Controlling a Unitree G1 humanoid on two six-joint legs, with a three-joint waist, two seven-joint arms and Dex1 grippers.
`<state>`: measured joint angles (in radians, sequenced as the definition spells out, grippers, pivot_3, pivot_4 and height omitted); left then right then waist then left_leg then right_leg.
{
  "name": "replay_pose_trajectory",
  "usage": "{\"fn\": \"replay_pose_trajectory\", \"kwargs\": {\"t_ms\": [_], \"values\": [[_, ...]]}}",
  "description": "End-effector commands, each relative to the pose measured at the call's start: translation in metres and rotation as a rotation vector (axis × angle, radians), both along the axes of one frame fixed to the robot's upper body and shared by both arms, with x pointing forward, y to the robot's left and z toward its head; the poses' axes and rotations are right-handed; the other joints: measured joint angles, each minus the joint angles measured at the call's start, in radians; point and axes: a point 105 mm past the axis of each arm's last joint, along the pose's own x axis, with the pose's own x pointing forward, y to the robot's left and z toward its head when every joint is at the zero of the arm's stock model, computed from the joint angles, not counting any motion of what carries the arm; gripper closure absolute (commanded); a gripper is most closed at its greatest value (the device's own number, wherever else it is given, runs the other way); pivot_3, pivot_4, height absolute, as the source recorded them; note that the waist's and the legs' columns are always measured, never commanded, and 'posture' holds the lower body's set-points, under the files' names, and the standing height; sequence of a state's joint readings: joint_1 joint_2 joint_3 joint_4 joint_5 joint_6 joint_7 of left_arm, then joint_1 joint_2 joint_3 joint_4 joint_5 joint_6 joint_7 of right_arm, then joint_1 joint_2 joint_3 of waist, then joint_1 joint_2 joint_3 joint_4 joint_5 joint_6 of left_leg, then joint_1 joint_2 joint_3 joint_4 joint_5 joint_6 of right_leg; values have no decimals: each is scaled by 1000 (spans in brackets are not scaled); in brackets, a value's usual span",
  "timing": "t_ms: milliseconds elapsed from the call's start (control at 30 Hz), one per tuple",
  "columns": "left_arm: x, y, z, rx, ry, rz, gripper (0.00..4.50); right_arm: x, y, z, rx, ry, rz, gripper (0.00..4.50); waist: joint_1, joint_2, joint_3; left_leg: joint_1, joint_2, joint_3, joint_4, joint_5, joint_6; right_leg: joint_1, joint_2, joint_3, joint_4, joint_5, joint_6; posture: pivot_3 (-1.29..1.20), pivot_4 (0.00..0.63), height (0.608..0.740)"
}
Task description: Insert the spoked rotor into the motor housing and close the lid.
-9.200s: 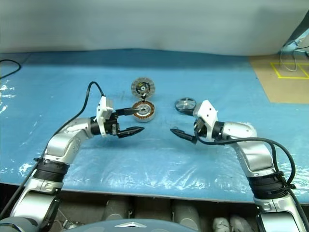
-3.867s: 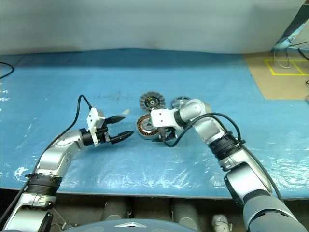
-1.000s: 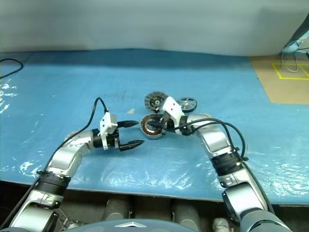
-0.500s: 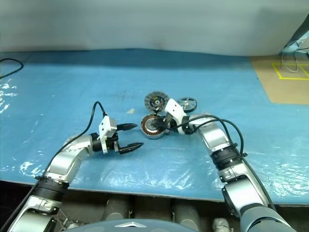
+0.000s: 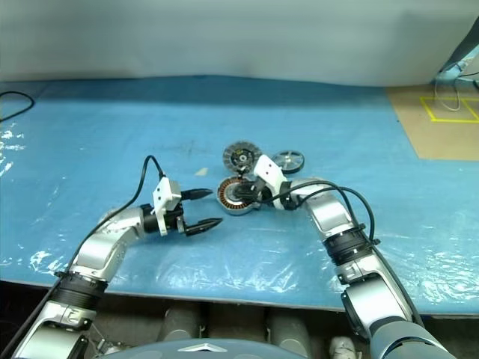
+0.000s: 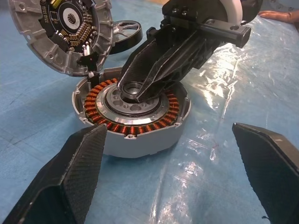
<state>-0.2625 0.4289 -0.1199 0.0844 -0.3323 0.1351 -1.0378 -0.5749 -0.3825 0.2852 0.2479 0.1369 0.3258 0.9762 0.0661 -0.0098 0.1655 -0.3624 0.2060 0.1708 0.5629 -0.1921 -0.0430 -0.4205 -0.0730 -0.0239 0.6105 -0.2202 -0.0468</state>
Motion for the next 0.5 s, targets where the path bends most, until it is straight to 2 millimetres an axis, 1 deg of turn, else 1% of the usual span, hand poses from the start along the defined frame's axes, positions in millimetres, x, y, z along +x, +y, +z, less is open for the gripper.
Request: {"fn": "replay_pose_trajectory", "kwargs": {"t_ms": [33,167,400,500], "values": [[1,-5,13,-19,-42,-12,0,-1,-2,0,-3,-14,5,3760,0,0,0,0,0,0,0,0,0,0,0,0,0,0,0,0,150,740],[3,-7,14,-19,-48,-8,0,-3,0,0,5,-8,14,3760,0,0,0,0,0,0,0,0,0,0,0,0,0,0,0,0,150,740],[3,-6,10,-14,-39,-4,0,-4,3,-3,-14,-19,29,3760,0,0,0,0,0,0,0,0,0,0,0,0,0,0,0,0,150,740],[3,-6,9,-14,-38,-4,0,-4,5,-2,-1,-14,31,3760,-1,0,0,0,0,0,0,0,0,0,0,0,0,0,0,0,150,740]]}}
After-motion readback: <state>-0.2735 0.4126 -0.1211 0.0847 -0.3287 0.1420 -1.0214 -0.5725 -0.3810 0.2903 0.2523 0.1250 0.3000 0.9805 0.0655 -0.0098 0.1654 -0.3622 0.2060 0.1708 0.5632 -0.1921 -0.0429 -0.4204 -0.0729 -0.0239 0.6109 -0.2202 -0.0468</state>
